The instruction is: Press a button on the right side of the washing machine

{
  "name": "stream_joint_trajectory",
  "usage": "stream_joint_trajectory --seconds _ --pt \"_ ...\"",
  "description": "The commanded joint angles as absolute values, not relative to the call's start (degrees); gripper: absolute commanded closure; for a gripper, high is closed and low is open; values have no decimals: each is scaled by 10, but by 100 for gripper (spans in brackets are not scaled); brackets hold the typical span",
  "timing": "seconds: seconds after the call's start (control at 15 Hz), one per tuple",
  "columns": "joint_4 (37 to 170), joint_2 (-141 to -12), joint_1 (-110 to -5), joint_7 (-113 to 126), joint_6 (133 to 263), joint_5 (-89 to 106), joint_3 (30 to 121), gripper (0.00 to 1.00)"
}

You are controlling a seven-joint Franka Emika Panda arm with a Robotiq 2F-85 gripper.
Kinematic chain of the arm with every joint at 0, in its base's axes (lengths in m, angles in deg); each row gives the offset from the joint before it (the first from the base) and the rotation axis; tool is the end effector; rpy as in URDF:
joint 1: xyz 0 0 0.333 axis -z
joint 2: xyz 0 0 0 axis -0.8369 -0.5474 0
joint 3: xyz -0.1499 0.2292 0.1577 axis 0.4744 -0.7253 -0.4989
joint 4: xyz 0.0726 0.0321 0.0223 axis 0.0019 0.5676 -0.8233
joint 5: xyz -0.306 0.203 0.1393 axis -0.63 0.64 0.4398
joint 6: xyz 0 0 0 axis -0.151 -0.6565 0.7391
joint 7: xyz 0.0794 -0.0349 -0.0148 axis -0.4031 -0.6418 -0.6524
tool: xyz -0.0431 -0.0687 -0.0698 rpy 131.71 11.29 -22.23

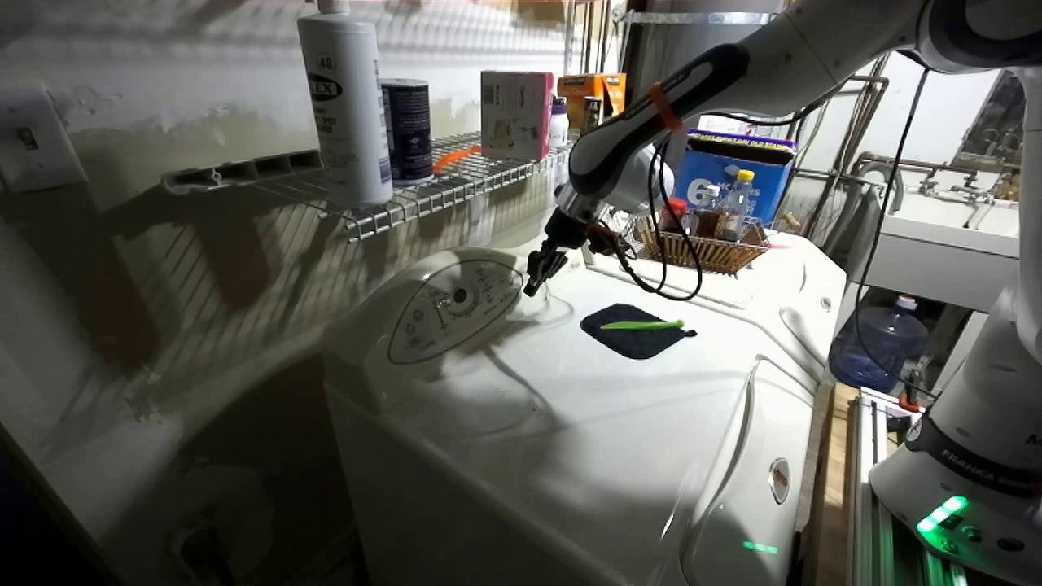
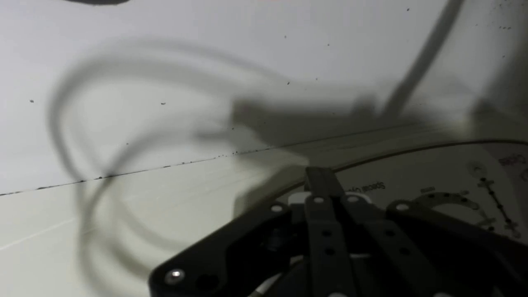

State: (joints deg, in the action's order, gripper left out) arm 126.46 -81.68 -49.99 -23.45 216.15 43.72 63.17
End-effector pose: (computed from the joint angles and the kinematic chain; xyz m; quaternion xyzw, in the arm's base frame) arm 0.6239 0.0002 0.2882 -0.9745 0.0071 -0.1591 0.1582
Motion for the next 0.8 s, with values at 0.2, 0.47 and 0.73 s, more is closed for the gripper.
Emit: stream_joint_trajectory --seconds 0.2,0.47,0.73 --pt "1217 -863 -490 -192 2164 438 620 100" --pt "1203 -877 -496 -149 2172 433 625 100" --pt "1190 -888 -500 -98 2177 427 632 100"
